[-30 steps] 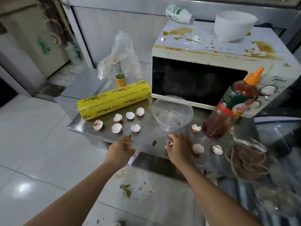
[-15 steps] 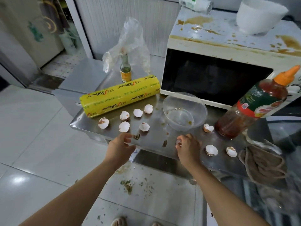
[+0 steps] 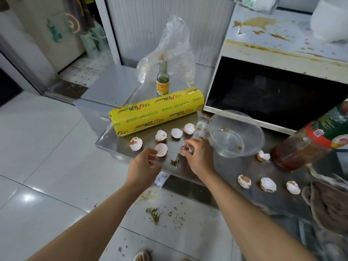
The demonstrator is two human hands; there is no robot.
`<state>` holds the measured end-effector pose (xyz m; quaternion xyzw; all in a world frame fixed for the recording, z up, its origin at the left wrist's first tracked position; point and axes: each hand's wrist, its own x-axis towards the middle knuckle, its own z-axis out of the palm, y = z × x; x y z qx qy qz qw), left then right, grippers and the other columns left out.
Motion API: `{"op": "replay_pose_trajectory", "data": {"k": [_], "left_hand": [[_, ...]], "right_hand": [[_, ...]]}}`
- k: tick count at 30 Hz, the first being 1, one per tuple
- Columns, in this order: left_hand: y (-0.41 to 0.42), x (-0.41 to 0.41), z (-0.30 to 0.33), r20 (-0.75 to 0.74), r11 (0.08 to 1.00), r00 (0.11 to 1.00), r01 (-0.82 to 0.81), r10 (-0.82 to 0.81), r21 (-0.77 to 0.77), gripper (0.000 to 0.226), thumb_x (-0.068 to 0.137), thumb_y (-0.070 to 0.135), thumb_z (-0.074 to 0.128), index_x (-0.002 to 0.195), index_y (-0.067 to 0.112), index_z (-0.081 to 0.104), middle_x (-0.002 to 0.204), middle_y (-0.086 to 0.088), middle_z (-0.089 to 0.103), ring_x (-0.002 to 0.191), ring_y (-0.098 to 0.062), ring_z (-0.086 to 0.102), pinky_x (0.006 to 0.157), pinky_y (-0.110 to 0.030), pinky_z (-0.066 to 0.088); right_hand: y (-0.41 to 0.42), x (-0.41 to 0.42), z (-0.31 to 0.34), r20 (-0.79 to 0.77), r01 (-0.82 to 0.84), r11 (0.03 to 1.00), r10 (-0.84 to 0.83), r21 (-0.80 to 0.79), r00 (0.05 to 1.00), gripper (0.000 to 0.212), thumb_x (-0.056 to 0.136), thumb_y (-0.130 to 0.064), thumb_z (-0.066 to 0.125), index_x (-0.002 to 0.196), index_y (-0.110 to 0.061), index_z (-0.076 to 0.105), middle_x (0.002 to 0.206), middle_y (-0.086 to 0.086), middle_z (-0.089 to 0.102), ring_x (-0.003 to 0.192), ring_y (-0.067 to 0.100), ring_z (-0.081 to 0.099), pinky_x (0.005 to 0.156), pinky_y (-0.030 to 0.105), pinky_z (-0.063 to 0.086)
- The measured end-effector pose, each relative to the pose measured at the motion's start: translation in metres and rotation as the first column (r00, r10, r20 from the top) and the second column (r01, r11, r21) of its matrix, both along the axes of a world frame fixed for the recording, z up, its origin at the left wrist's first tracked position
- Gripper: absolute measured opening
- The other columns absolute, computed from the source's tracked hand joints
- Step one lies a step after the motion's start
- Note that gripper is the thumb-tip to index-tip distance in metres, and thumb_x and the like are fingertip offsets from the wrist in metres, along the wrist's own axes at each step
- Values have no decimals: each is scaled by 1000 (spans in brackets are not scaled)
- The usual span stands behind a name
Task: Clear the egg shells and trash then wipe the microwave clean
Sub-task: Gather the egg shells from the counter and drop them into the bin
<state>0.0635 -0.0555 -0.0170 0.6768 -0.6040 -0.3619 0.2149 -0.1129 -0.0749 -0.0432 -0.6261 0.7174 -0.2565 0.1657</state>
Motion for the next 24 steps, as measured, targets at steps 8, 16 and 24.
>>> {"op": "replay_pose_trajectory", "data": {"k": [8, 16, 24], "left_hand": [[3, 1, -8, -11, 997, 998, 54, -54, 51, 32, 82, 16, 68, 112, 20, 57, 101, 3, 64, 89, -13, 61, 76, -26, 51], [5, -5, -9, 1, 996, 998, 62, -62, 63, 33, 81, 15, 70, 111, 19, 59, 103, 3, 66, 88, -12, 62, 74, -22, 45], [5, -5, -11, 0, 995, 998, 67, -67, 68, 32, 81, 16, 70, 111, 21, 58, 102, 4, 66, 89, -12, 62, 77, -25, 50]], "right_hand": [[42, -23, 4, -72, 157, 984, -152, 81, 986, 34, 82, -13, 67, 115, -10, 62, 116, 9, 57, 112, 27, 48, 97, 35, 37], [64, -40, -3, -68, 172, 966, -162, 191, 984, 26, 75, -15, 74, 99, -12, 65, 101, 3, 55, 94, 19, 53, 83, 27, 42], [58, -37, -12, -41, 161, 980, -157, 114, 987, 15, 78, 0, 65, 72, -14, 62, 80, 4, 63, 74, 19, 58, 66, 31, 47]]}}
